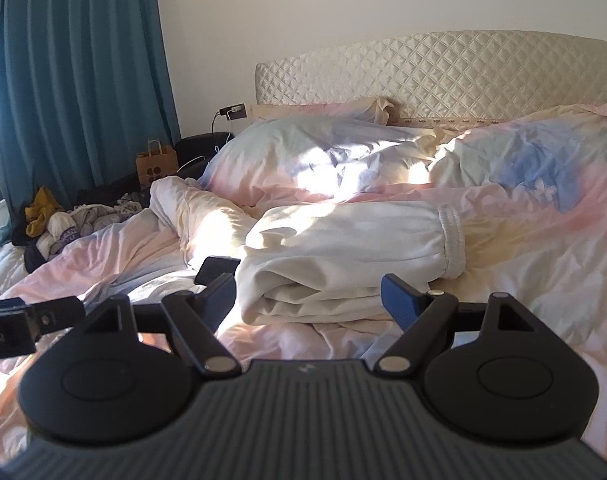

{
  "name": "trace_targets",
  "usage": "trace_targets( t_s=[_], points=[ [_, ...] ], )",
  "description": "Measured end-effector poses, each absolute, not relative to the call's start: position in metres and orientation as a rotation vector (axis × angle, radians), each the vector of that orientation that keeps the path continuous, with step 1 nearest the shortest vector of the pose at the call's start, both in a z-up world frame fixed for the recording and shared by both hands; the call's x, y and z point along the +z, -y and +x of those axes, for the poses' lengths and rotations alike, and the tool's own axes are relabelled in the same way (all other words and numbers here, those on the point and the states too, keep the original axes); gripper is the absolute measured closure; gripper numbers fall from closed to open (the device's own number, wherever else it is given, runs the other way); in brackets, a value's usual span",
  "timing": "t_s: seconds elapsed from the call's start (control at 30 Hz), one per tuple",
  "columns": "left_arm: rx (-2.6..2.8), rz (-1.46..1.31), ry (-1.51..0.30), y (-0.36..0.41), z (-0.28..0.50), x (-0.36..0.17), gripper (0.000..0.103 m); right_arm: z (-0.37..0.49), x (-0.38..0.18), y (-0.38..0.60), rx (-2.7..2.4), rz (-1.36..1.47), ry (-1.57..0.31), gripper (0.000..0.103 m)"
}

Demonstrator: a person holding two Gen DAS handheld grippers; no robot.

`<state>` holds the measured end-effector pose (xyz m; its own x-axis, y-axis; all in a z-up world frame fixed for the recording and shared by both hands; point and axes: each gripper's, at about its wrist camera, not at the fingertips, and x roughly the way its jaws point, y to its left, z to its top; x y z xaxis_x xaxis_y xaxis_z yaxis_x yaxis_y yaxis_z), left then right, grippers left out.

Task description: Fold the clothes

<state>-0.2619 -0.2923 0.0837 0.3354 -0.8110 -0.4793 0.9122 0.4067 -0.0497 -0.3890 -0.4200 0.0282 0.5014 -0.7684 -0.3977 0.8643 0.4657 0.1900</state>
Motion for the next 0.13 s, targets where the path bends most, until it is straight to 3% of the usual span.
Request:
trace_targets(
  t_s=[0.13],
  points=[
    [-1.141, 0.244, -0.479, 0.2928, -0.2612, 0.0817, 0.000, -0.3875, 0.0269, 0.4212, -1.021, 0.395, -0.287, 0.021]
  ],
)
